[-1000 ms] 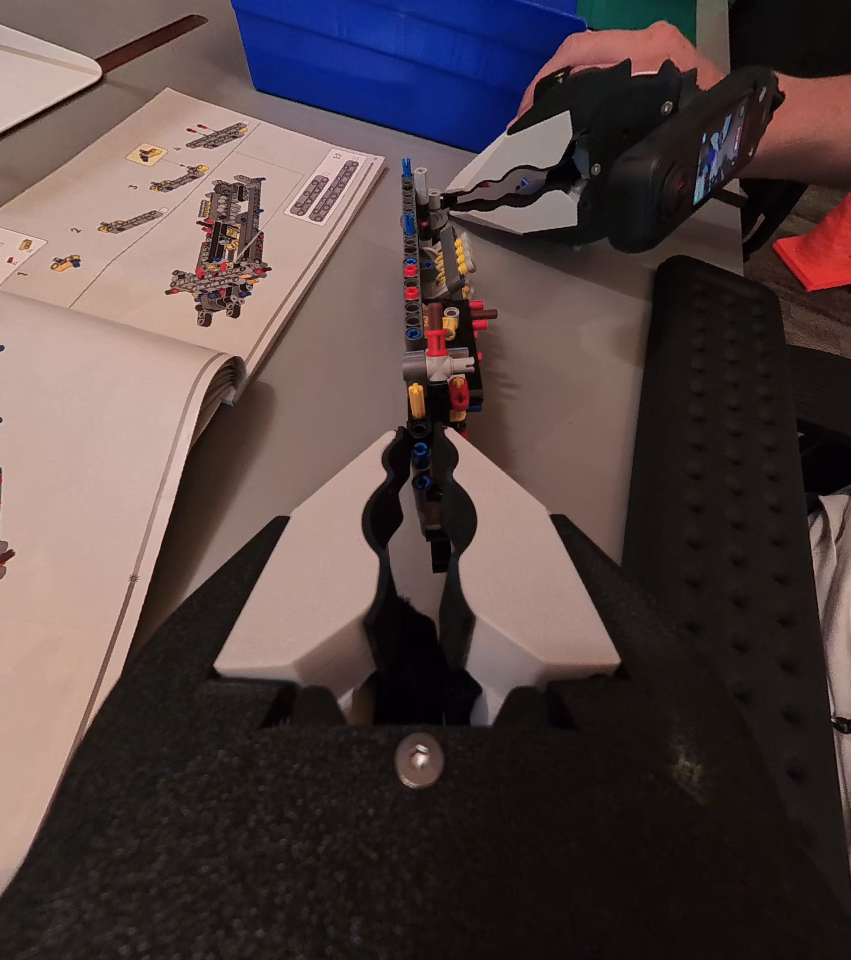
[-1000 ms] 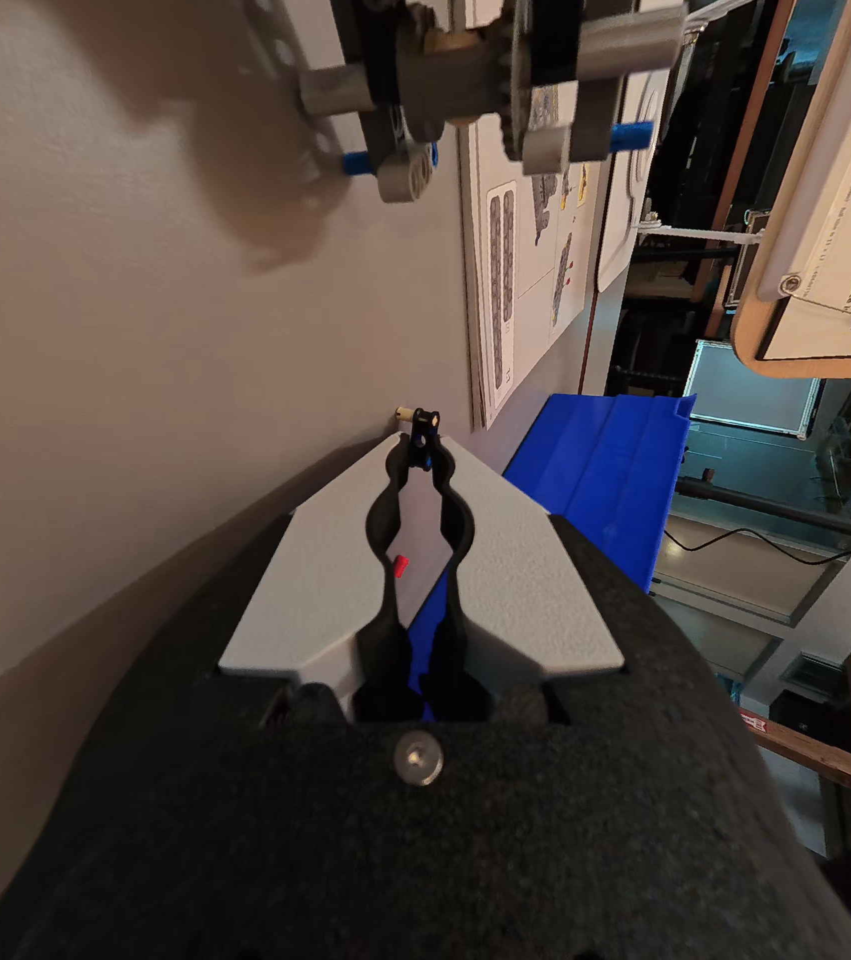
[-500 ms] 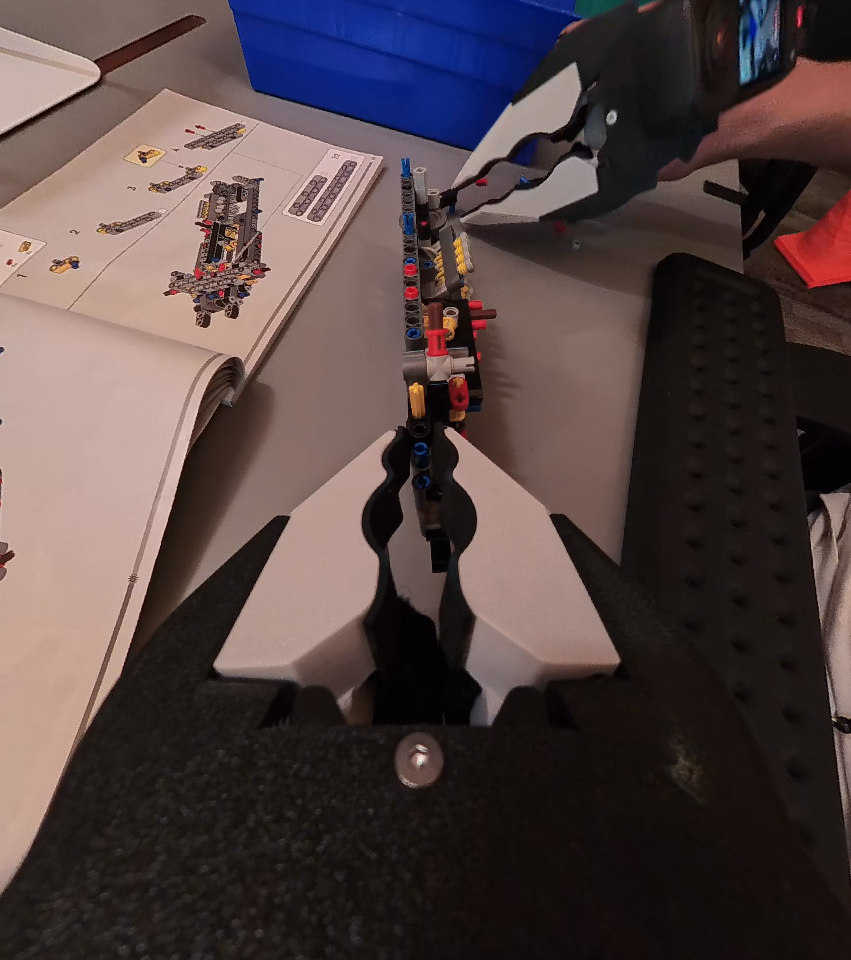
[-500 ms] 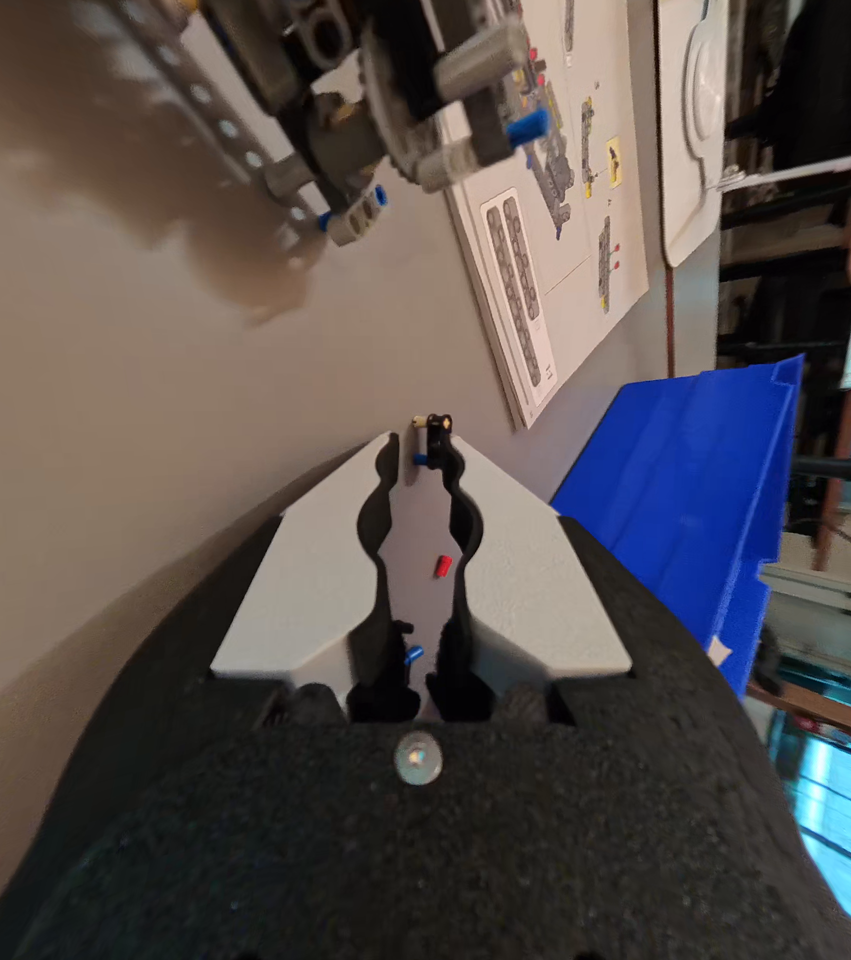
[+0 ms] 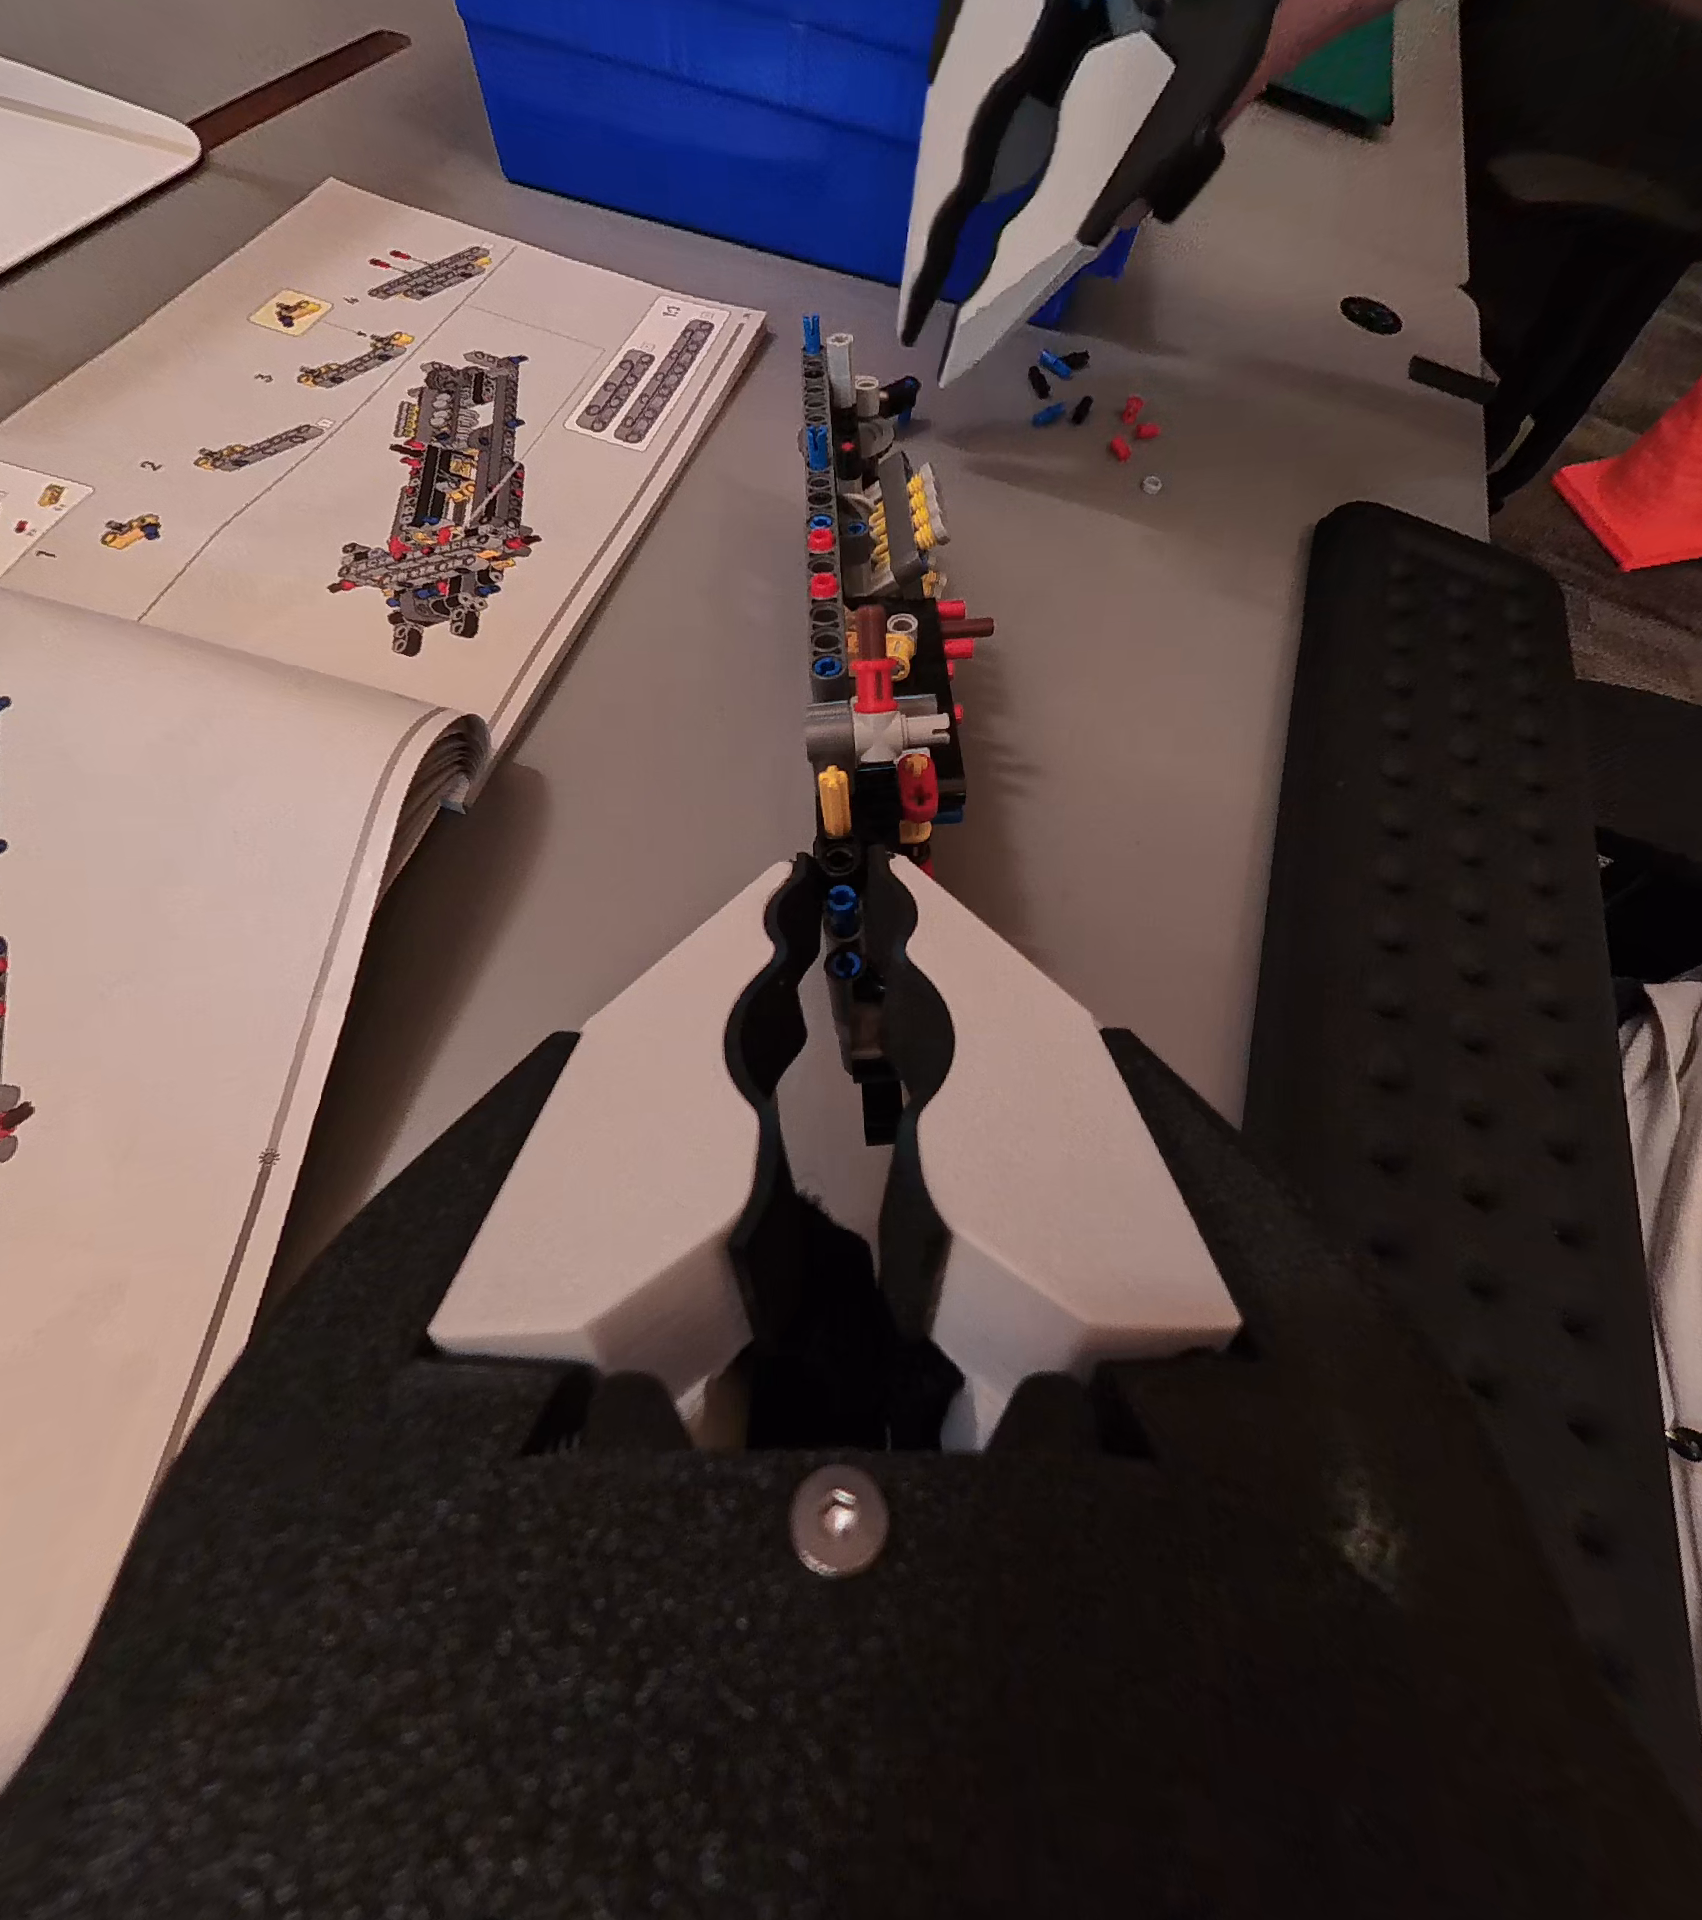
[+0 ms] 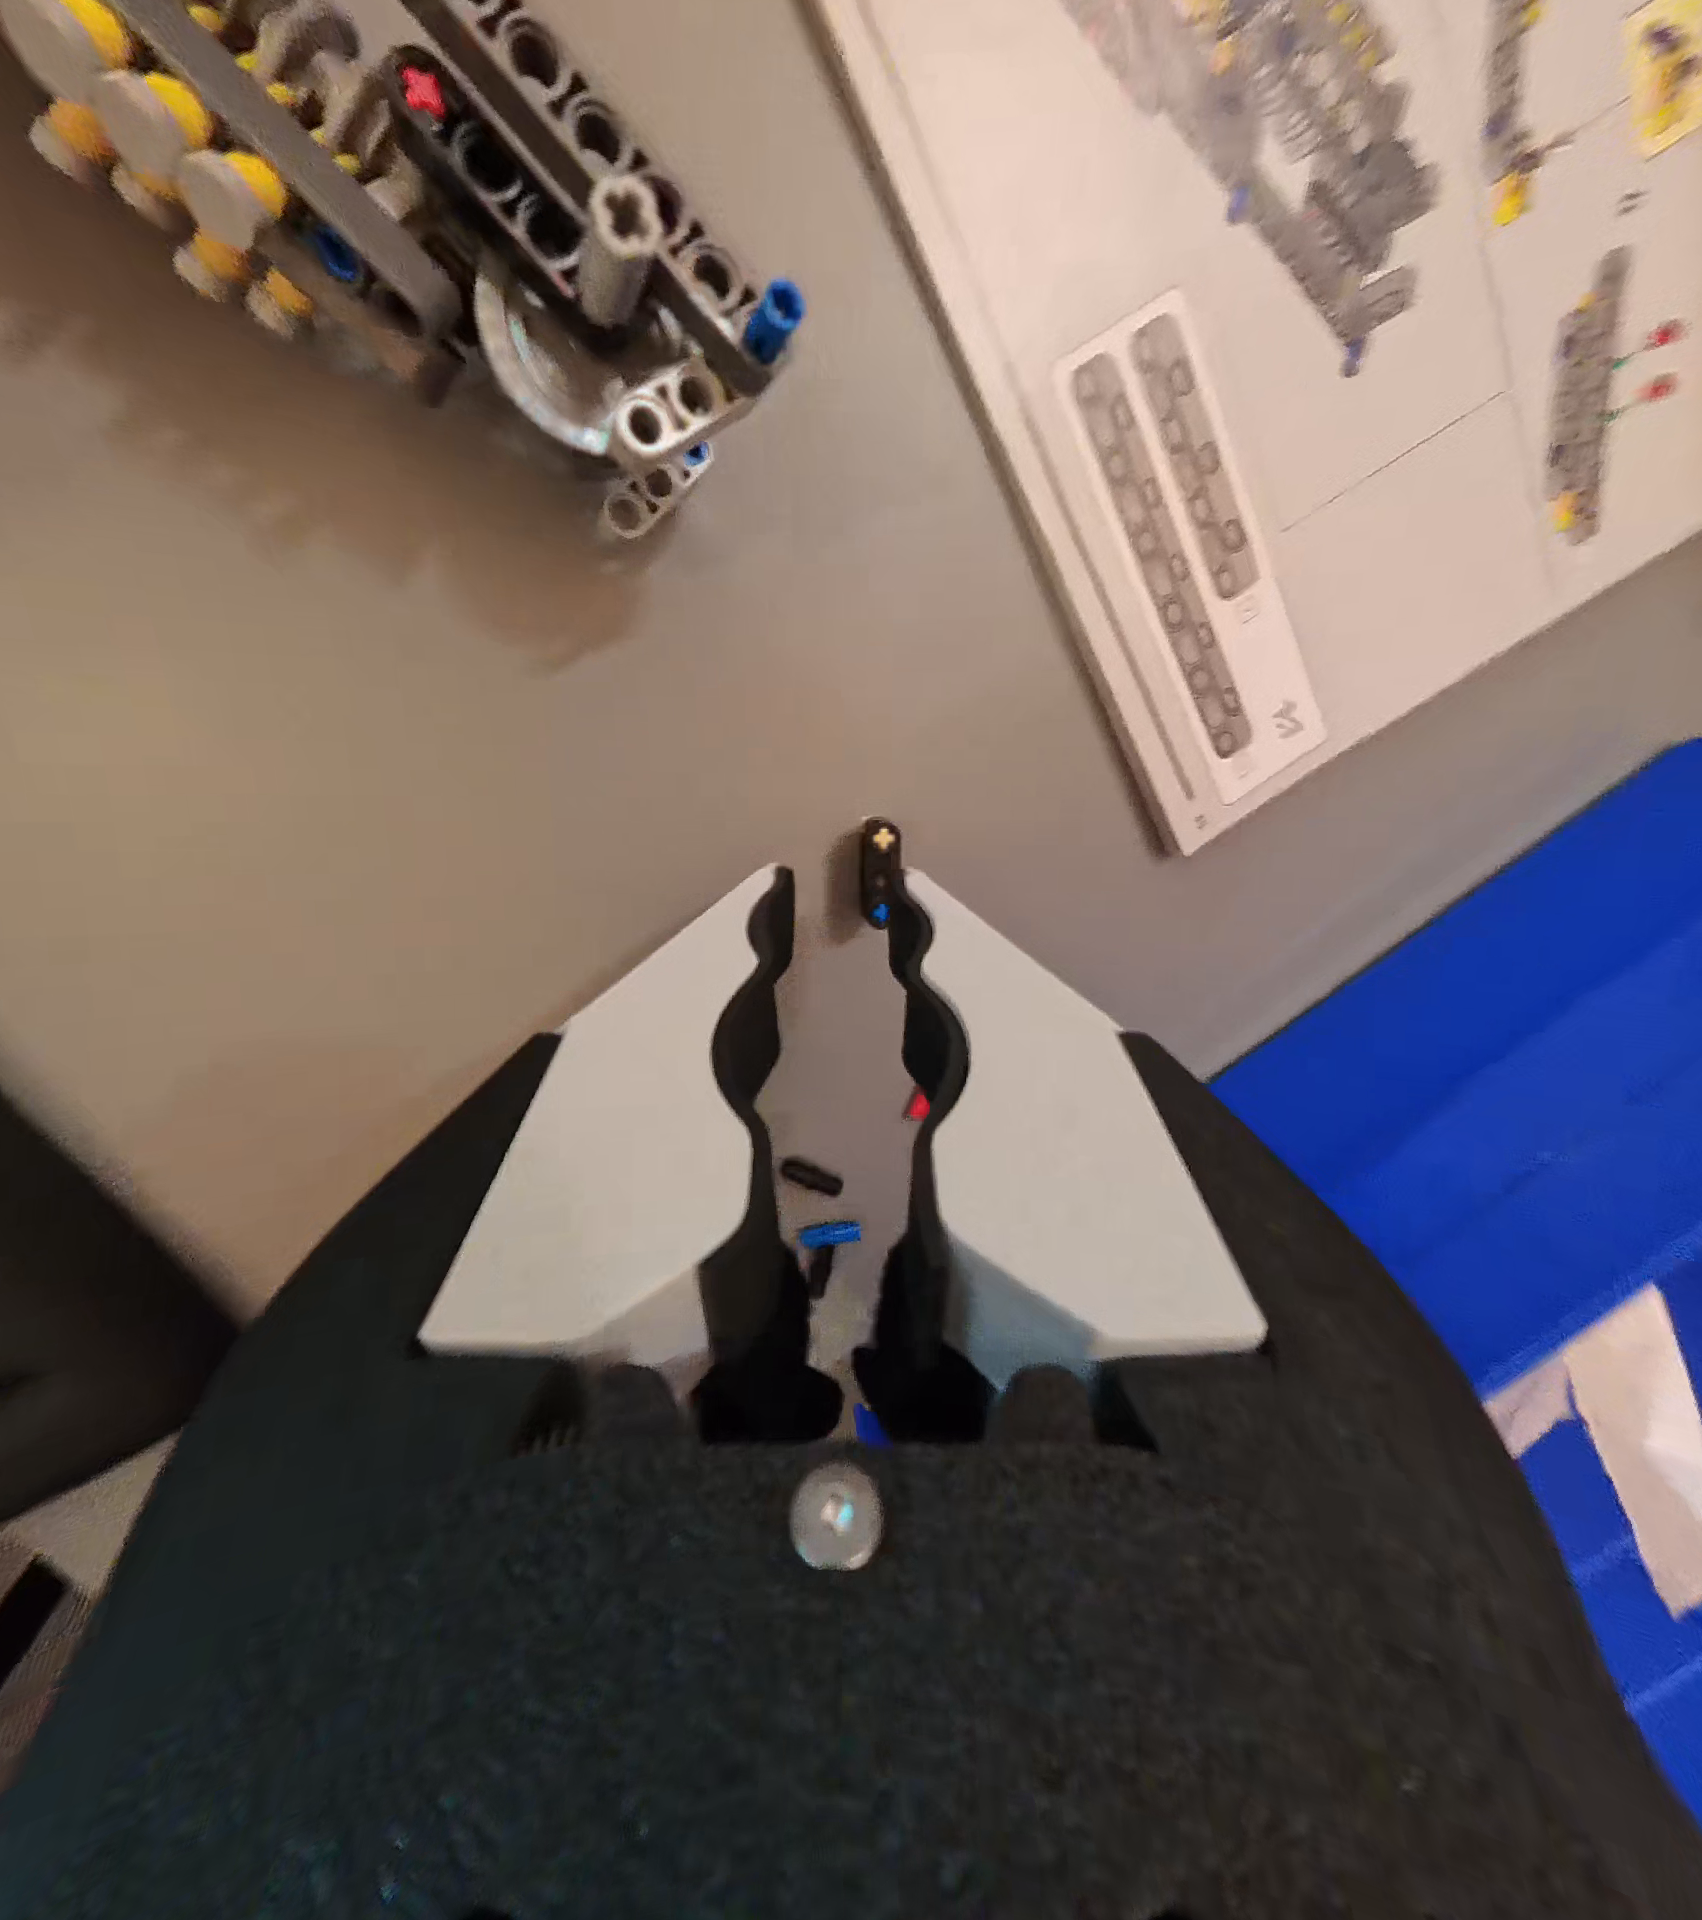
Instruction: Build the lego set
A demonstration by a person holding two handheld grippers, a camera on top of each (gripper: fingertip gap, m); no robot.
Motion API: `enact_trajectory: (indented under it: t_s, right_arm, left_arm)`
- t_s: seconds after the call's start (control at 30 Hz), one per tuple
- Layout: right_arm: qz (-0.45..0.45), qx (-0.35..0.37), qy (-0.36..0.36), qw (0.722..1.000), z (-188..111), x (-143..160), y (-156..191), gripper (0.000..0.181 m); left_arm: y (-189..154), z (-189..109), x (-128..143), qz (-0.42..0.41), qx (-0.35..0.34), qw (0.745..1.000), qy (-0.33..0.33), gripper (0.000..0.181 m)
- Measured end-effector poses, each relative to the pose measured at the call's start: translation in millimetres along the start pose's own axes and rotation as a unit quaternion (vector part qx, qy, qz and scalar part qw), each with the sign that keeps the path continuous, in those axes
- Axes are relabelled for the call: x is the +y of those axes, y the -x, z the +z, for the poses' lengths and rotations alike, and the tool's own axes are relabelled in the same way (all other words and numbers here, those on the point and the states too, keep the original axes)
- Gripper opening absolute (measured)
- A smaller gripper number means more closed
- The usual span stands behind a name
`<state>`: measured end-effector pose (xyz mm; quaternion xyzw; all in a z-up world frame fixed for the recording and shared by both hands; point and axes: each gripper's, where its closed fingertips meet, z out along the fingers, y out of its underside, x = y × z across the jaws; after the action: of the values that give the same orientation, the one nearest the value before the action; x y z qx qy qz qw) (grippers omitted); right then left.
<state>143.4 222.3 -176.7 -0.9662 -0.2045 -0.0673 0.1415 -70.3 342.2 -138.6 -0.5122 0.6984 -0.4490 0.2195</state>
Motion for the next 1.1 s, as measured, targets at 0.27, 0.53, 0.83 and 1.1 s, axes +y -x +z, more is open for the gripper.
enact_trajectory:
  t_s: [0.27, 0.53, 0.83, 1.1]
  right_arm:
    - [-0.051, -0.036, 0.058, 0.996, 19, 6, -6, 0.014]
    - [-0.041, -0.037, 0.064, 0.996, 19, 12, -12, 0.013]
    - [0.035, 0.004, 0.064, 0.997, 20, 11, -28, 0.015]
    - [0.031, 0.042, 0.064, 0.997, 27, 19, -28, 0.014]
  left_arm:
    - [2, -1, 1, -0.003, 0.001, 1.000, 0.000, 0.006]
    - [2, -1, 1, -0.005, 0.003, 1.000, 0.000, 0.006]
    - [3, -1, 1, -0.008, 0.004, 1.000, -0.001, 0.006]
    - [2, -1, 0, -0.008, 0.006, 1.000, -0.002, 0.006]
